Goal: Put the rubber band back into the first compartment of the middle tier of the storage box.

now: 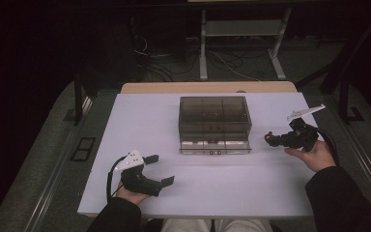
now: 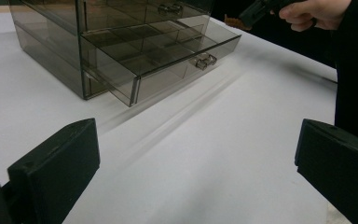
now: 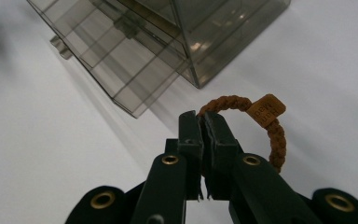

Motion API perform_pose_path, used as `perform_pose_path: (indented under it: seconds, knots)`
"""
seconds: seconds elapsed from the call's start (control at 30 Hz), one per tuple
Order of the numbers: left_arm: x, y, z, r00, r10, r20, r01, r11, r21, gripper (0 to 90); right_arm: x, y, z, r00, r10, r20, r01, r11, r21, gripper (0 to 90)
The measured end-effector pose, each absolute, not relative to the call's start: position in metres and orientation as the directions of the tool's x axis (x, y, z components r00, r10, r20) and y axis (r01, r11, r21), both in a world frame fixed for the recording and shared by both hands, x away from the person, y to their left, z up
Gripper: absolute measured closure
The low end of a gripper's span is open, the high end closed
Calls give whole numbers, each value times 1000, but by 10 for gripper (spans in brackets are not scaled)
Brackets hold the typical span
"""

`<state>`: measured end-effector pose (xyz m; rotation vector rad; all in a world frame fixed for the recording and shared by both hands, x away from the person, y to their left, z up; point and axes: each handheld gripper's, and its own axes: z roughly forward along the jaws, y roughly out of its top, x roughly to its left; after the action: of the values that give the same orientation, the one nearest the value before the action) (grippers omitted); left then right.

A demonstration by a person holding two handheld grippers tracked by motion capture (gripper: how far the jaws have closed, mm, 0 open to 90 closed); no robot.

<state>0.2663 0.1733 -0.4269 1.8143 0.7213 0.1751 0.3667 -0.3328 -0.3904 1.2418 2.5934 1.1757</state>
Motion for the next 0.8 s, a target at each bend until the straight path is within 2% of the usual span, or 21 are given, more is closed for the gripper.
perform_pose_path:
  seconds: [0.8]
  knots:
    - [266,173,-426,801,553,-229,385,-184,904,0,362,-297,-337,-782,588,207,538,469,700,853]
